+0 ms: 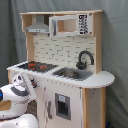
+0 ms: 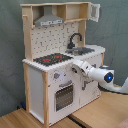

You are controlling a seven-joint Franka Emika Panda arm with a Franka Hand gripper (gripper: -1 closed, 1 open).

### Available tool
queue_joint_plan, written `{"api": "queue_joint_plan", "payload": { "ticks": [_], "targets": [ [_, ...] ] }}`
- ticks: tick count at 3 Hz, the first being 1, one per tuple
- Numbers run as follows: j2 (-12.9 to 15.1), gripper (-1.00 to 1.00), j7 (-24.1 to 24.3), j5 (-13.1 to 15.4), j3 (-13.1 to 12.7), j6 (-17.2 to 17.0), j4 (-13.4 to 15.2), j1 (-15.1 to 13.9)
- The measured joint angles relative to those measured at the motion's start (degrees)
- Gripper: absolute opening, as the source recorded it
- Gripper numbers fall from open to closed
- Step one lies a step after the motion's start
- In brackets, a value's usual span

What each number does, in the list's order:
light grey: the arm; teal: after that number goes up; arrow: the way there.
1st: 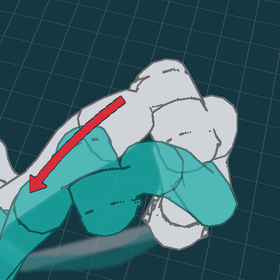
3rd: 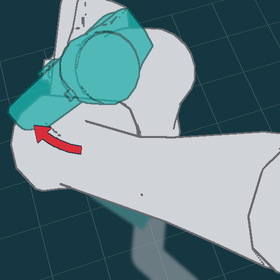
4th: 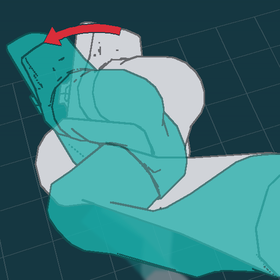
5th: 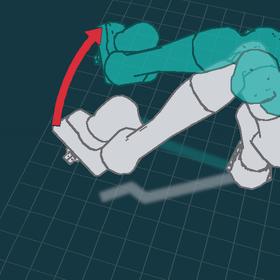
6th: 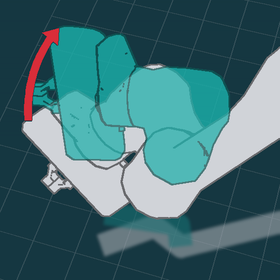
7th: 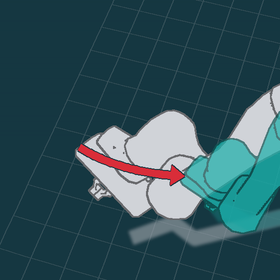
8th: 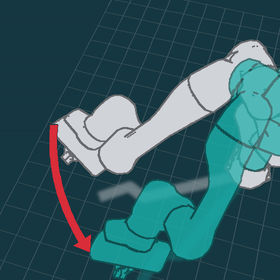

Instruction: Play with the kitchen

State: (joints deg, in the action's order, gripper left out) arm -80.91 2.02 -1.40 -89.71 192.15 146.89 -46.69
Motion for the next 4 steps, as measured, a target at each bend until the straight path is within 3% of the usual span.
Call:
{"api": "queue_joint_plan", "payload": {
  "ticks": [1,2,3,4],
  "targets": [
    [1.1,-1.0,5.5,0.0,-0.2,0.0,0.0,0.2],
    [1.2,1.0,5.5,0.0,-0.4,0.0,0.0,0.2],
    [1.2,1.0,5.6,0.0,-0.6,0.0,0.0,0.2],
    [-0.1,1.0,4.6,0.1,-6.0,0.5,-0.1,0.2]
  ]
}}
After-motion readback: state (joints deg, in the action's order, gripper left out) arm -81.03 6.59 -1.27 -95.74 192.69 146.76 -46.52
